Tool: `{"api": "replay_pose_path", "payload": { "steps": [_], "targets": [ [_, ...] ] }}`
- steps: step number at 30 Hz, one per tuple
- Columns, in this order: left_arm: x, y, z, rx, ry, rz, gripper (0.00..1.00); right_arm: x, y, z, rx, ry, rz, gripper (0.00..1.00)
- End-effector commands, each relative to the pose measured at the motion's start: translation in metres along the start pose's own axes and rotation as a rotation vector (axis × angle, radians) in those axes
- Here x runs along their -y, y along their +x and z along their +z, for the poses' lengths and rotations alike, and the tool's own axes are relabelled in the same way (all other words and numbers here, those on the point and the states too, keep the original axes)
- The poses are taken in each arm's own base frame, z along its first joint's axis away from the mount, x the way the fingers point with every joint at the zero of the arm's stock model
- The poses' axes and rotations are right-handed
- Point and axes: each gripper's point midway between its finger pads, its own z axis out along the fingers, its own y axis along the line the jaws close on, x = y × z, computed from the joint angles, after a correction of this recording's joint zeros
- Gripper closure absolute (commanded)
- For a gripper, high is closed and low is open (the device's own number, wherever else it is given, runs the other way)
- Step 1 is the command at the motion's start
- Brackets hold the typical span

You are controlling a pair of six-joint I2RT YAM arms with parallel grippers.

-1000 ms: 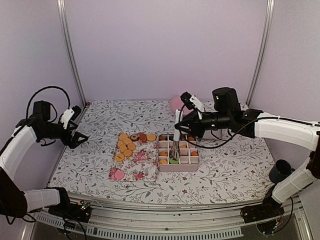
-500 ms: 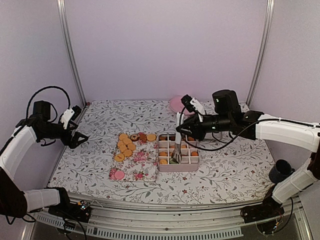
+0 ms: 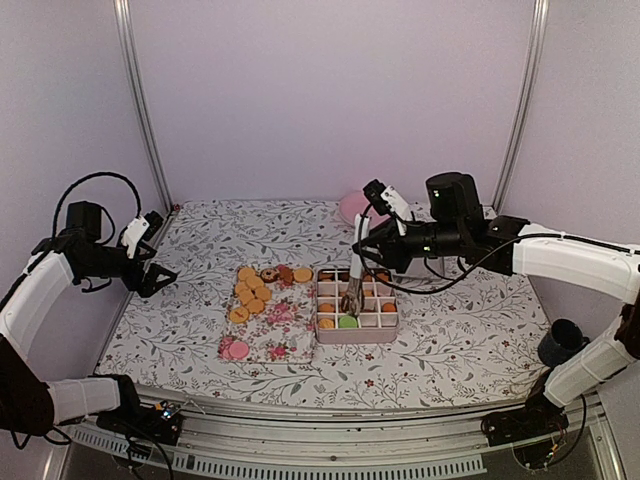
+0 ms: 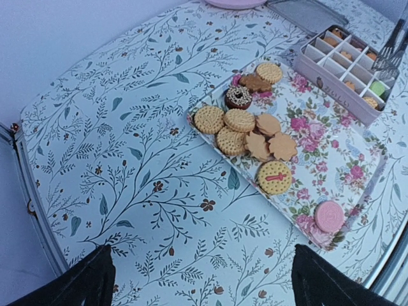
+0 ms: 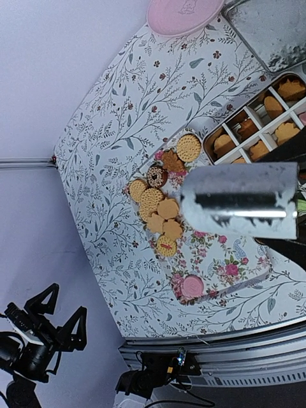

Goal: Pack the cookies
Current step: Adjust the fake cookies in the empty pocket of the box.

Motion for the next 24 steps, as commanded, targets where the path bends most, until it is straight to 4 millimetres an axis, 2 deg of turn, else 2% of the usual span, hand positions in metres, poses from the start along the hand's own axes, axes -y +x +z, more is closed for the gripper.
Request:
{"api": "replay_pose_path", "payload": {
  "steps": [1, 10, 15, 20, 24],
  "targets": [
    [0.001, -0.010, -0.005, 0.024, 0.001, 0.026, 0.03, -0.006, -0.024, -0.004, 0.068, -0.015, -0.011, 0.75],
    [0.001, -0.011, -0.005, 0.025, -0.003, 0.031, 0.03, 0.002, 0.014, 0.012, -0.021, 0.005, 0.007, 0.80],
    [0.000, -0.013, -0.005, 0.029, 0.003, 0.029, 0.03, -0.001, 0.023, 0.014, -0.046, -0.002, 0.013, 0.80],
    [0.001, -0.014, -0.005, 0.031, 0.007, 0.025, 0.03, -0.001, 0.014, 0.009, -0.029, 0.019, -0.001, 0.80],
    [0.000, -0.014, -0.004, 0.027, 0.005, 0.024, 0.03, -0.003, -0.011, 0.000, 0.016, 0.034, -0.031, 0.80]
  ]
}}
